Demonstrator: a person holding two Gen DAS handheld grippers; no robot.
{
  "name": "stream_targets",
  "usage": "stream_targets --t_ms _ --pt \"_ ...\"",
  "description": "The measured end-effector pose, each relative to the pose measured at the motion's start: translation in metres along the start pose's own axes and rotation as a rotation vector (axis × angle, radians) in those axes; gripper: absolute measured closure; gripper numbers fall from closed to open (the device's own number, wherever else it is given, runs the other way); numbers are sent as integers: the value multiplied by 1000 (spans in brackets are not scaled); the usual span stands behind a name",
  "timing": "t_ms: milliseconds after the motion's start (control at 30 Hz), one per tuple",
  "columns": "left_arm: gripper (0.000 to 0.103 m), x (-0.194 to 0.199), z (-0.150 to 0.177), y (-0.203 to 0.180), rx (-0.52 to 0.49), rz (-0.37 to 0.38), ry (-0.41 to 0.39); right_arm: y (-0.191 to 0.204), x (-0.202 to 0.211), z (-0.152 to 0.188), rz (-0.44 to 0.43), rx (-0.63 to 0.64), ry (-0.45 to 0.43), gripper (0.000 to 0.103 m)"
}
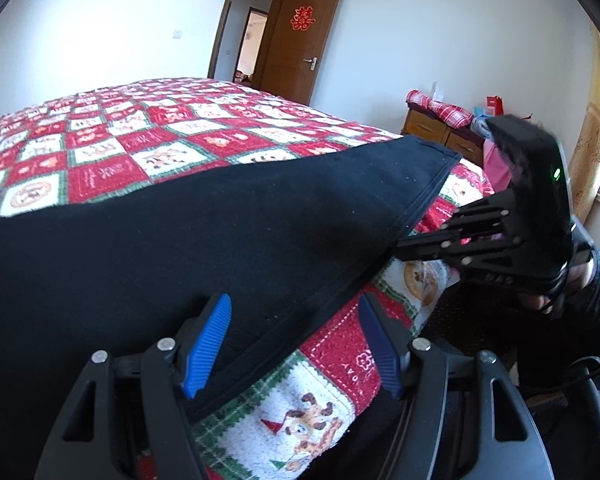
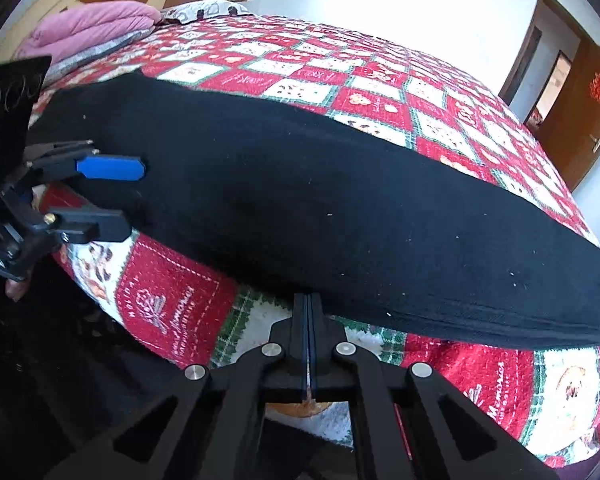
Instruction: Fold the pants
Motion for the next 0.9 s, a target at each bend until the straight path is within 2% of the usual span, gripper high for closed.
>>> stream_targets --t_ms 233,367,500,600,900 --pt "33 14 -12 11 -14 -102 -28 8 23 -23 -86 -69 -72 102" --pt "29 17 -10 27 16 -148 -22 14 12 -43 -82 -70 -99 102" --pt "29 17 -4 45 73 -174 -3 16 -11 -48 -91 -95 -65 102" --pt "29 15 1 52 103 -183 13 17 -26 -37 -87 -103 -13 102" --pt "29 22 5 56 91 -189 25 17 -31 -17 -95 -111 24 102"
Point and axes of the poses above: each gripper's, at about its wrist camera, not at the fingertips, and x roughly against the way its jaws point, y to its left, z to its underside, the point moved 7 cm from there along -x, roughly the way its jaws point
